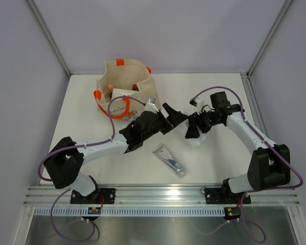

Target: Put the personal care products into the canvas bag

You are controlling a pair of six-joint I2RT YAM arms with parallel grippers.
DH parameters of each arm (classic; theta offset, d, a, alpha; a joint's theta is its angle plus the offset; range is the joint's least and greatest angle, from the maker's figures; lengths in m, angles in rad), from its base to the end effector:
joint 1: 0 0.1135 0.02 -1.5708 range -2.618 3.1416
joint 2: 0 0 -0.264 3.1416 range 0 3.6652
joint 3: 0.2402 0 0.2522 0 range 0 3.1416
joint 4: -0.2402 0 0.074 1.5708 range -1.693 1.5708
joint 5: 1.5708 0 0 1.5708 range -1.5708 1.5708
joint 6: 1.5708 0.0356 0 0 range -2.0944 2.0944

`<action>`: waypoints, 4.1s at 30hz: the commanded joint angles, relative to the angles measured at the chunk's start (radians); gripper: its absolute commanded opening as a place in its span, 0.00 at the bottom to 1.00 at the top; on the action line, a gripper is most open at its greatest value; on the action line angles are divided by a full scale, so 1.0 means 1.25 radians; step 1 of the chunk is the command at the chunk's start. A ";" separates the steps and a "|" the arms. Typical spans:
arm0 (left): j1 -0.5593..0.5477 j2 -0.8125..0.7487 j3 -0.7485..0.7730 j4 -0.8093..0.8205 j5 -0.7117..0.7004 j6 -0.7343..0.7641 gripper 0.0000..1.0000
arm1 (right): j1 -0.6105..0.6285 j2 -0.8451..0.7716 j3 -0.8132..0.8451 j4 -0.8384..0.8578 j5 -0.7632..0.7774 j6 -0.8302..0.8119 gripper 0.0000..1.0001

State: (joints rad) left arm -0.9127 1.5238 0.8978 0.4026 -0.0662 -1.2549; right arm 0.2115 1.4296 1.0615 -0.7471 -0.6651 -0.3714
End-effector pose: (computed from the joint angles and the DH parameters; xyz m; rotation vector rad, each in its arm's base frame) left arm 0.2147 -0.2739 0.2580 -0.4041 2.0191 -1.4203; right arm 0.2671 0.0798 0.2511 -0.9182 2.3581 0.8217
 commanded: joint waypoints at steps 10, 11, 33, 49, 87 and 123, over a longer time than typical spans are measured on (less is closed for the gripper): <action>0.000 0.017 0.074 -0.099 -0.016 0.153 0.99 | -0.022 -0.067 0.055 0.016 -0.225 -0.029 0.00; 0.000 0.033 0.090 -0.100 0.011 0.160 0.99 | -0.021 -0.067 0.056 0.011 -0.232 -0.038 0.00; 0.056 -0.016 0.136 -0.200 0.085 0.288 0.00 | -0.034 -0.092 0.099 -0.038 -0.233 -0.061 1.00; 0.380 -0.112 0.499 -0.505 0.351 0.381 0.00 | -0.215 -0.187 0.077 -0.116 -0.365 -0.199 1.00; 0.605 0.216 0.659 -0.618 0.469 0.545 0.67 | -0.215 -0.146 0.049 -0.214 -0.390 -0.354 0.99; 0.643 -0.917 -0.177 -0.607 0.297 0.449 0.99 | 0.627 0.154 -0.004 -0.113 0.451 0.053 0.99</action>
State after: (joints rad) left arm -0.1070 0.4400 0.7357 -0.3714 0.3199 -0.6285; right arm 0.9627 1.5593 1.0264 -0.8410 -0.0811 -0.3103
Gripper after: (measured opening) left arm 0.984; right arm 0.993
